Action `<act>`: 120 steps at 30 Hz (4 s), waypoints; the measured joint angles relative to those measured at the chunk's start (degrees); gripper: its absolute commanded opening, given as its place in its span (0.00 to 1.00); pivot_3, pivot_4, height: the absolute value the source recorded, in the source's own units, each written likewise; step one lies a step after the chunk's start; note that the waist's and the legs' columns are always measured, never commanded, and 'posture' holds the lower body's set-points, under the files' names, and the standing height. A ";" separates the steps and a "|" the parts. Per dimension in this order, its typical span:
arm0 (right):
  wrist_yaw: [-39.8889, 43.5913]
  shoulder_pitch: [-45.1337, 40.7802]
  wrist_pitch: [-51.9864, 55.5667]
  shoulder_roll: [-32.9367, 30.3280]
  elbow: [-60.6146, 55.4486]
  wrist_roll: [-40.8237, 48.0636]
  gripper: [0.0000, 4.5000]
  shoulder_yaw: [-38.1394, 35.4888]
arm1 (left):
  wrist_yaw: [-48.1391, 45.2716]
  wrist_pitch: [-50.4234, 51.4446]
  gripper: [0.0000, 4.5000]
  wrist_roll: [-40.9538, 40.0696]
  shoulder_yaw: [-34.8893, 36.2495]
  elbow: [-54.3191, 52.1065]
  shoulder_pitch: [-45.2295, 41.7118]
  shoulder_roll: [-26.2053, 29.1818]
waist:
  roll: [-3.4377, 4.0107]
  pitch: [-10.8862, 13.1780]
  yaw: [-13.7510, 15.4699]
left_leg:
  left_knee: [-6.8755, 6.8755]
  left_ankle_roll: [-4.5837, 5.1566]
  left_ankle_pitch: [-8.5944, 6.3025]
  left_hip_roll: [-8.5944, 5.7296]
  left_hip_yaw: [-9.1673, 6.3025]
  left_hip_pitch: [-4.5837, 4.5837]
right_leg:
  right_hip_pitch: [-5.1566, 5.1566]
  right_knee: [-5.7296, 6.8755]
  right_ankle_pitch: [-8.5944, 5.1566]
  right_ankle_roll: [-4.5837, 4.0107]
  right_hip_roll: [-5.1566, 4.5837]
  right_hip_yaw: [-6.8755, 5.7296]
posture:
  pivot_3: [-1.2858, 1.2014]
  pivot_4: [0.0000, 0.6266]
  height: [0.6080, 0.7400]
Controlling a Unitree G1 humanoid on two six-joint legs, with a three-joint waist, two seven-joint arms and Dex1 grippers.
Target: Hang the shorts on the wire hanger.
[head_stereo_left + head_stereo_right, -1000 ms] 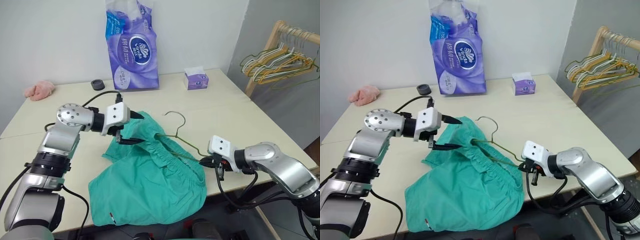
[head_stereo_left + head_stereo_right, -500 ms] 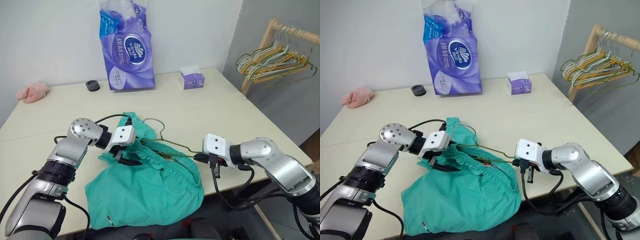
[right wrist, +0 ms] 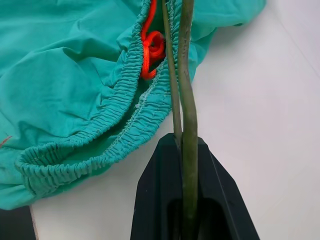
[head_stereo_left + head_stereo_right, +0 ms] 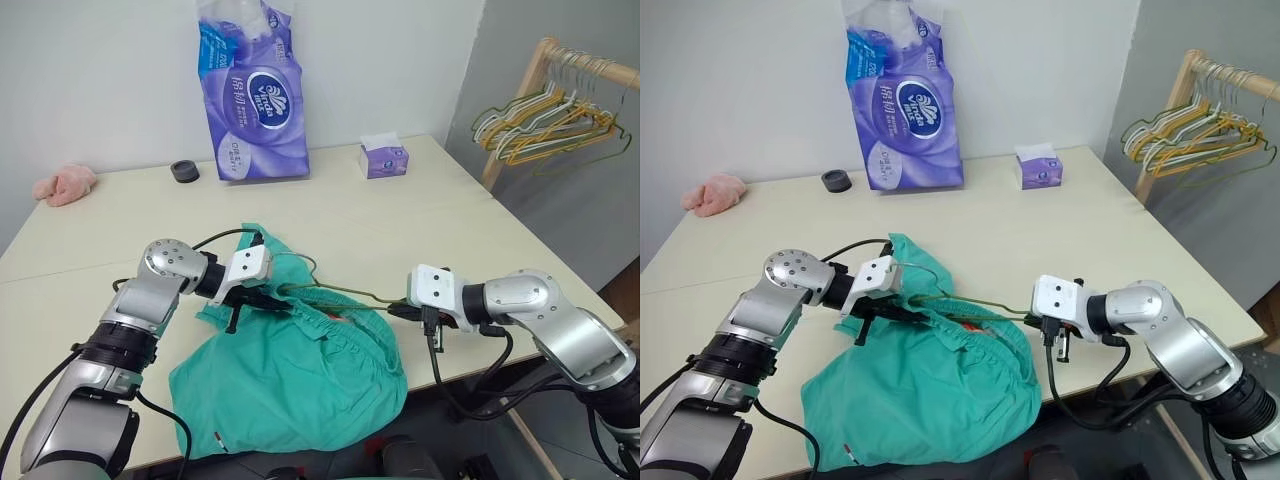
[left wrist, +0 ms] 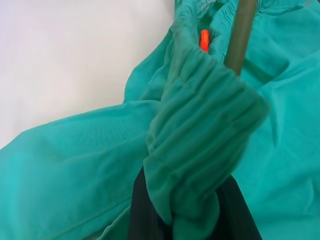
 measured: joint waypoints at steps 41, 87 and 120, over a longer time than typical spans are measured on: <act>-26.27 22.27 20.84 17.13 -5.59 12.52 0.55 -8.77 | 5.97 11.06 0.00 -5.03 5.23 -2.74 1.24 -0.26 | -0.11 -0.17 0.21 | 0.13 0.01 0.00 -0.05 -0.03 0.00 | 0.03 0.07 0.04 0.05 -0.03 0.02 | 0.43 0.00 1.00; -10.99 5.82 15.45 -2.20 -4.41 14.77 0.01 -12.64 | 3.64 1.91 0.00 4.57 -1.06 -2.45 3.08 6.12 | -0.08 -0.16 0.08 | 0.12 0.02 -0.01 -0.02 0.00 0.00 | 0.04 0.06 0.04 0.06 -0.02 0.00 | 0.42 0.00 1.00; -10.45 2.68 27.06 -1.42 -3.48 12.58 0.87 -12.32 | 17.02 4.76 0.00 10.85 -4.15 -7.41 6.08 -4.27 | -0.08 -0.19 0.09 | 0.20 0.02 -0.01 -0.09 0.01 -0.06 | 0.02 0.10 0.05 0.05 -0.12 0.03 | 0.42 0.00 1.00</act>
